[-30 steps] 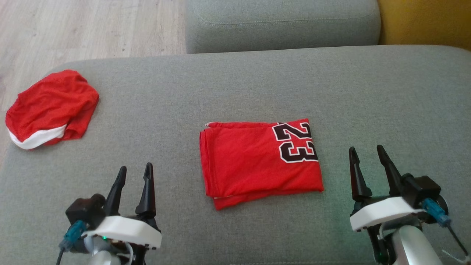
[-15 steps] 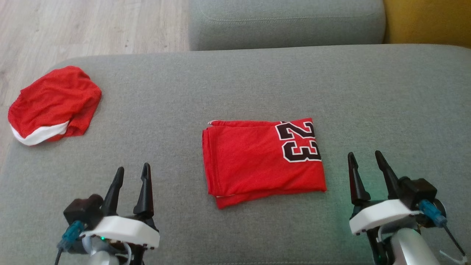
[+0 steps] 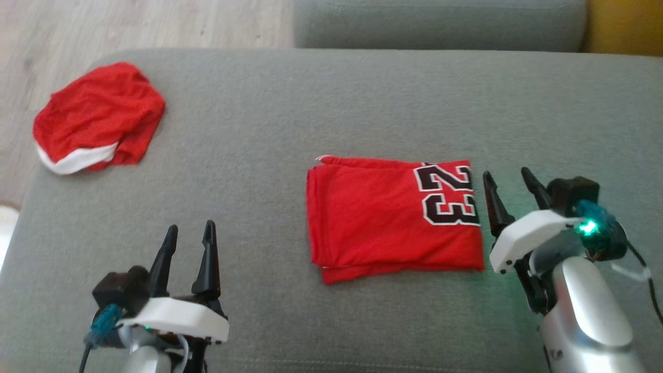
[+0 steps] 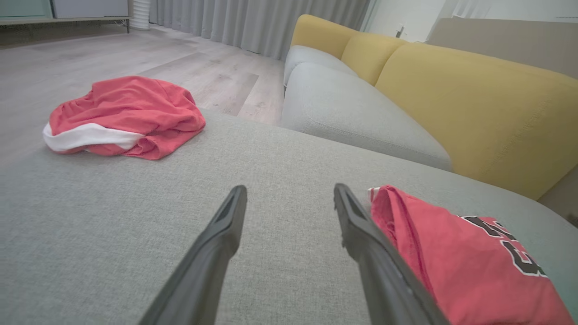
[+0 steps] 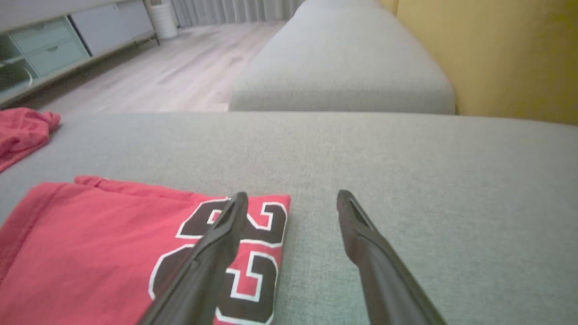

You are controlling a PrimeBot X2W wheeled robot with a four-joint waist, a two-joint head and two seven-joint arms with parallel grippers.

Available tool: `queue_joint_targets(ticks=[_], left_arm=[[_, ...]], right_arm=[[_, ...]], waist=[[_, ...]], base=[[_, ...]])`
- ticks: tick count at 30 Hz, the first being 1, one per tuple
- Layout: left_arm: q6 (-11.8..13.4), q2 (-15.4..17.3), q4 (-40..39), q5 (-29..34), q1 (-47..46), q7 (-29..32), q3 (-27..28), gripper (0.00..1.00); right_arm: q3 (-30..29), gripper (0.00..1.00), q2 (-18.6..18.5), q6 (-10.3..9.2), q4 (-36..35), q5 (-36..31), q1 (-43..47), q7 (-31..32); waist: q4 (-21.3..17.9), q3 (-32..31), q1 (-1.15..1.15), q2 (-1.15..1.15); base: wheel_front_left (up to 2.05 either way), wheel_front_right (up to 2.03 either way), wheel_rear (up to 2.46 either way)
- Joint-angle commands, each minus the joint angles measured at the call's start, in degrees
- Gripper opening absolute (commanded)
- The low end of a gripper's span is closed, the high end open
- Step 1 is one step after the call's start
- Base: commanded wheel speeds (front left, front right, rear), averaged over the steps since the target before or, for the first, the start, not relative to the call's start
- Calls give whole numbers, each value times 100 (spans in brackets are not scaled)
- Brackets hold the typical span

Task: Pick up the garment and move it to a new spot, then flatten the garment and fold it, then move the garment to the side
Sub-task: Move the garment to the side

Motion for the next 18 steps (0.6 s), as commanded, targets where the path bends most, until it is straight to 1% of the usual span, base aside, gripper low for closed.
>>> queue_joint_targets(ticks=[1,8,14,18], left_arm=[[46,8,-220,-28,-328,-70,163,100],[115,8,-281,-120,-374,-70,97,100],[127,8,-299,-147,-371,-70,74,100],[127,8,-303,-152,-362,-70,57,100]], right_arm=[[108,100,15,37,-91,6,-299,179],[161,100,-32,37,352,176,-418,1005],[307,100,-183,37,529,325,-345,1403],[385,100,-222,37,577,443,-331,1540]], waist=[[147,134,0,0],[454,386,0,0],[583,468,0,0],[620,476,0,0]], base=[[0,0,0],[0,0,0],[0,0,0],[0,0,0]])
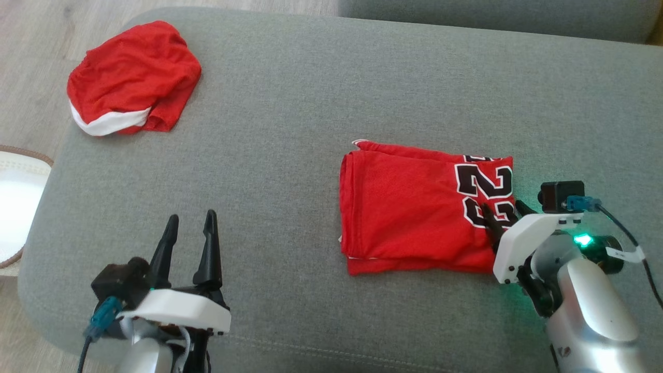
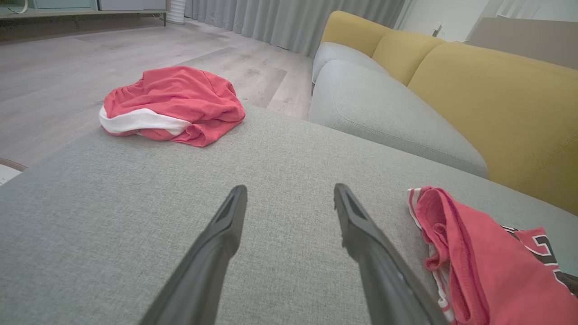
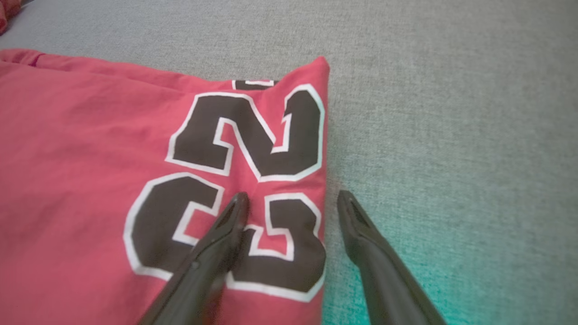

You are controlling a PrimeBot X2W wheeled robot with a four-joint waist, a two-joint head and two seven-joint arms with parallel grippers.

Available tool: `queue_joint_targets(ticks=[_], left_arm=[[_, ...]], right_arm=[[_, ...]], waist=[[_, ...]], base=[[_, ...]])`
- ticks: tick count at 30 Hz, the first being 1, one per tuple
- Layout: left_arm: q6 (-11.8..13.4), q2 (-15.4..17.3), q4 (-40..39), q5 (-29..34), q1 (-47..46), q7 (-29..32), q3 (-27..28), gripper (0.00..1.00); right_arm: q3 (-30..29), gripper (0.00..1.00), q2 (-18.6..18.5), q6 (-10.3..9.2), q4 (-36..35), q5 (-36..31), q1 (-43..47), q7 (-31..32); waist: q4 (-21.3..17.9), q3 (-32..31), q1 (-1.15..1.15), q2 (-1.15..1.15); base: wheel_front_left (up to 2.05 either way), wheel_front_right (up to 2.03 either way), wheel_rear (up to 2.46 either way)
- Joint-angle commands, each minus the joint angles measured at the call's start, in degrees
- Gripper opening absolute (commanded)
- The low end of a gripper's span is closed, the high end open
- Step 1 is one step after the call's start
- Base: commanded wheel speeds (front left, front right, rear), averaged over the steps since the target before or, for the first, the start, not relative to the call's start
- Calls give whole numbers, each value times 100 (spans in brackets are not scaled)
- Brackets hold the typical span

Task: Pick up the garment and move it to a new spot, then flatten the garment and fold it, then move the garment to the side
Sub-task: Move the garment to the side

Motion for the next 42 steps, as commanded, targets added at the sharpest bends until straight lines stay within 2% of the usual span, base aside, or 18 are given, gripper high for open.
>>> queue_joint_targets(ticks=[1,2,3,4,5,10,14,24,25,32,37,42], left_arm=[[27,12,-189,-50,-224,-70,144,100],[32,12,-190,-47,-223,-70,141,100],[37,12,-191,-43,-222,-70,141,100],[39,12,-192,-38,-220,-70,143,100],[43,12,-195,-31,-219,-70,146,100],[37,12,-234,4,-233,-70,118,100],[17,12,-287,12,-264,-70,58,100],[-80,11,-407,176,-507,-70,0,100],[-80,11,-407,176,-507,-70,0,100],[-184,24,-391,456,-768,-70,-9,100],[-249,72,-325,564,-925,-70,-24,100],[-294,81,-294,605,-994,-70,-32,100]], right_arm=[[204,100,4,37,-94,69,-109,64],[240,89,-2,37,-97,105,-110,72],[276,37,-6,37,-105,136,-112,73],[308,6,-11,37,-117,162,-116,66],[335,0,-24,37,-137,177,-127,41],[295,0,-102,37,-210,113,-281,-199],[115,0,-172,37,-241,42,-466,-354],[-409,0,-503,37,-501,-63,-860,-538],[-409,0,-503,37,-501,-63,-860,-538],[-788,0,-518,37,-668,-61,-990,-687],[-902,0,-449,37,-662,-51,-1084,-816],[-833,0,-389,37,-574,-159,-1311,-959]], waist=[[5,1,0,0],[7,4,0,0],[5,6,0,0],[-1,10,0,0],[-14,15,0,0],[-213,70,0,0],[-536,161,0,0],[-1855,581,0,0],[-1855,581,0,0],[-2680,956,0,0],[-2906,1135,0,0],[-2843,1196,0,0]], base=[[0,0,0],[0,0,0],[0,0,0],[0,0,0],[0,0,0],[0,0,0],[0,0,0],[0,0,0],[0,0,0],[0,0,0],[0,0,0],[0,0,0]])
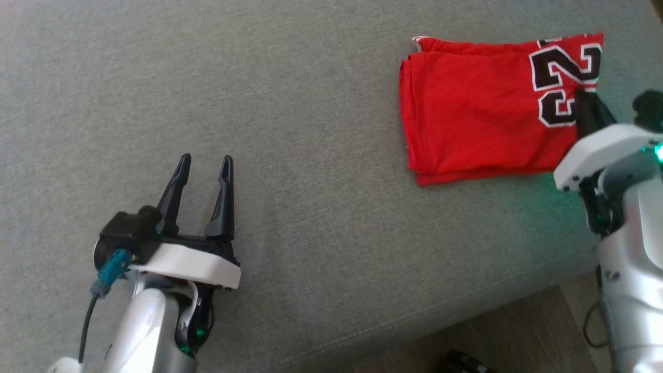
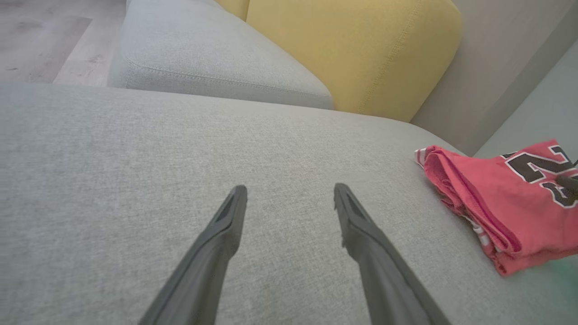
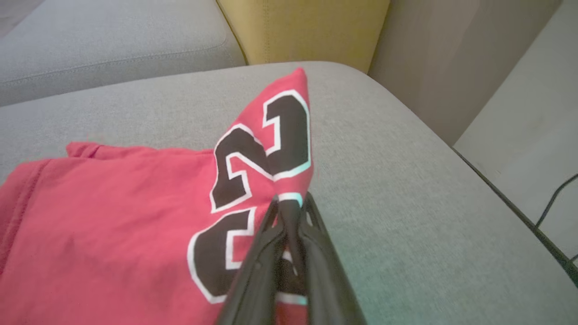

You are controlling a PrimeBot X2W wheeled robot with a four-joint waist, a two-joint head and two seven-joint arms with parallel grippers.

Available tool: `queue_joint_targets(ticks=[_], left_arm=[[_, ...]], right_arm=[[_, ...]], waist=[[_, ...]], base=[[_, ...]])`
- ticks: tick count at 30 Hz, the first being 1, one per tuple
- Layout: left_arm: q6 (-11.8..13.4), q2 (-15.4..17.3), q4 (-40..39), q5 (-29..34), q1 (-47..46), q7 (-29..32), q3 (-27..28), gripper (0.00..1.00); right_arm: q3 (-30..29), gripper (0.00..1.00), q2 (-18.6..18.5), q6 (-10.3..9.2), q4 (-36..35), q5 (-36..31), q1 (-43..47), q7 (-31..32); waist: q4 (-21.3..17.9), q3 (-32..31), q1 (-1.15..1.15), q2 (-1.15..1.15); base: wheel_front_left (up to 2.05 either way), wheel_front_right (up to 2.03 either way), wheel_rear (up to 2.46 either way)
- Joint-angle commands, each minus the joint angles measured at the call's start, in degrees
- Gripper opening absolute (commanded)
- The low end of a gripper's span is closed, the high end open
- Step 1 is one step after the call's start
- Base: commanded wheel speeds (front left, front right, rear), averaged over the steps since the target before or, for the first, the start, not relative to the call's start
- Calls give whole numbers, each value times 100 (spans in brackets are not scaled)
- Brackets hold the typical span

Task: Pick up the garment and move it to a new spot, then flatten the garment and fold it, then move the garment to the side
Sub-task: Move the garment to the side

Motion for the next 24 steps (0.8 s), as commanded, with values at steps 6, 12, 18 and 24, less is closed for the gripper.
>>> queue_joint_targets(ticks=[6,12,18,24], left_arm=[[-29,48,-176,37,-208,-70,210,100],[13,25,-293,22,-202,-70,282,100],[32,7,-395,9,-189,-70,273,100],[52,-3,-482,-15,-165,-70,272,100]], right_arm=[[228,0,-159,37,89,-225,-781,-111],[57,0,-624,37,624,-540,-1496,-64],[-612,0,-1111,37,1049,-914,-1793,-95],[-1407,0,-1617,37,1337,-1280,-1920,-176]], waist=[[357,42,-1,0],[807,108,-1,0],[1172,178,-1,0],[1421,236,-1,0]], base=[[0,0,0],[0,0,0],[0,0,0],[0,0,0]])
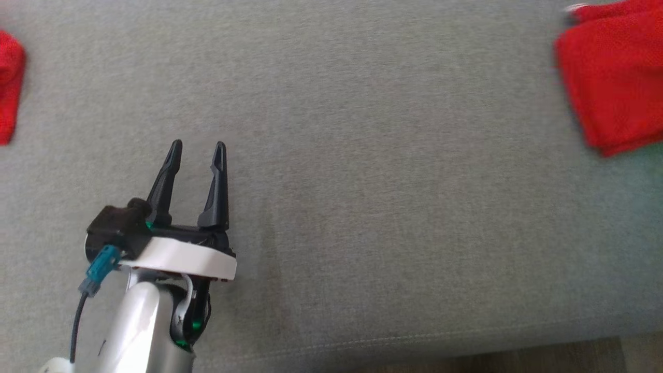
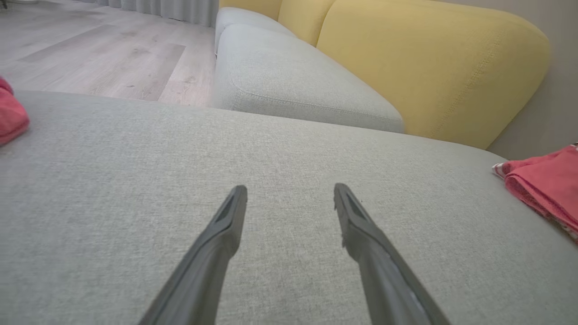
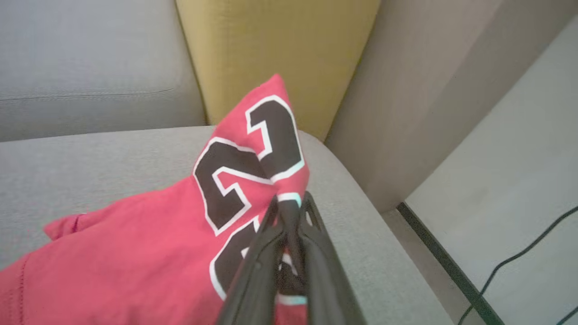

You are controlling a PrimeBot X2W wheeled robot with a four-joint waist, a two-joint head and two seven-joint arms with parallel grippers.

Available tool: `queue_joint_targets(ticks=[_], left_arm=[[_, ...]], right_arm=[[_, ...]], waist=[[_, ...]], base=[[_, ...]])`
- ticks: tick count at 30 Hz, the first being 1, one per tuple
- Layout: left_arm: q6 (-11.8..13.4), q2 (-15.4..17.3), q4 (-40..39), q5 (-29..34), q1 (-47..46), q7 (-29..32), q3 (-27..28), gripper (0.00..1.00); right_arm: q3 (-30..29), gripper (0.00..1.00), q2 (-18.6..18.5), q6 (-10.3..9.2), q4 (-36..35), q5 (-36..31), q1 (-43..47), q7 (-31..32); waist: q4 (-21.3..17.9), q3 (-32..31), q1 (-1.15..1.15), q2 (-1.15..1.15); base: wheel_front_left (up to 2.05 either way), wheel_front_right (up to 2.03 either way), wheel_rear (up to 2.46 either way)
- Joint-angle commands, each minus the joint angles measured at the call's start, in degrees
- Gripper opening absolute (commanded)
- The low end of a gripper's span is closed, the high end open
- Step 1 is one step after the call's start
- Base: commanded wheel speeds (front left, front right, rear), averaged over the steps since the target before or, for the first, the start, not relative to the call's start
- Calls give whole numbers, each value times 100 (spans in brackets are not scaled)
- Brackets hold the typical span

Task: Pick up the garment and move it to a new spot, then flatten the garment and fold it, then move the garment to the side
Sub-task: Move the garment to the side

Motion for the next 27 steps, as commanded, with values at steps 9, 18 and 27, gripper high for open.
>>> queue_joint_targets(ticks=[9,18,27], left_arm=[[37,14,-228,-10,-105,-69,189,100],[57,12,-175,-16,-70,-69,217,100],[58,11,-14,-75,-71,-69,301,100]], right_arm=[[-654,100,-252,37,17,-738,-346,-325],[-627,100,182,37,-15,-1064,-379,-699],[329,100,757,37,-266,-808,-296,-1038]], waist=[[170,69,0,0],[95,-77,0,0],[8,-564,0,0]], base=[[0,0,0],[0,0,0],[0,0,0]])
